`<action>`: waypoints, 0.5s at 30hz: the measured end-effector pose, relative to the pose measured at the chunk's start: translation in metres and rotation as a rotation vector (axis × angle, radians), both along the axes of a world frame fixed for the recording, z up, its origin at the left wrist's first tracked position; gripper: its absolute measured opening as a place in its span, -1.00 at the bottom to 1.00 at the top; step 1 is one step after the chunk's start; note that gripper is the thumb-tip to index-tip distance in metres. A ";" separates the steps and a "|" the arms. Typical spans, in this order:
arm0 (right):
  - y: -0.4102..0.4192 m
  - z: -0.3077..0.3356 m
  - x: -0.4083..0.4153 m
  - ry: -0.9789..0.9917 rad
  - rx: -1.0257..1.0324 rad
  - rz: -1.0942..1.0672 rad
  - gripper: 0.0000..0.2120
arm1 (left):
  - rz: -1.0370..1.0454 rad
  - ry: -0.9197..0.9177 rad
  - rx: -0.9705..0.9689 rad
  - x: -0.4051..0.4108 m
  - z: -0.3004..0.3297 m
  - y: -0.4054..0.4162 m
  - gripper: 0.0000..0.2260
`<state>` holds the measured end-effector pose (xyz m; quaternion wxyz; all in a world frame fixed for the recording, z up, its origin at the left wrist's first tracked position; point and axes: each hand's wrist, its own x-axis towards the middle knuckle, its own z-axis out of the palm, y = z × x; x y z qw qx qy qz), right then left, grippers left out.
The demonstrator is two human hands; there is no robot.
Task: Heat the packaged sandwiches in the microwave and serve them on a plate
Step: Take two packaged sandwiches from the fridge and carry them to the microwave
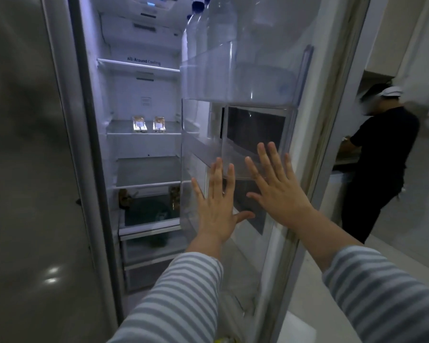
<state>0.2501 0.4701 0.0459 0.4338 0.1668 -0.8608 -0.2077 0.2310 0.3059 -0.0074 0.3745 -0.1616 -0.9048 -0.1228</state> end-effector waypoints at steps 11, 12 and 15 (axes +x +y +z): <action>-0.011 -0.008 0.020 -0.038 -0.227 0.078 -0.25 | 0.000 -0.109 -0.087 0.012 0.006 -0.020 -0.20; -0.022 -0.010 0.020 -0.036 -0.202 0.120 -0.28 | 0.014 -0.139 -0.082 0.013 0.007 -0.034 -0.28; -0.065 -0.017 0.012 -0.113 -0.209 0.261 -0.37 | 0.023 -0.222 0.001 0.018 0.011 -0.075 -0.43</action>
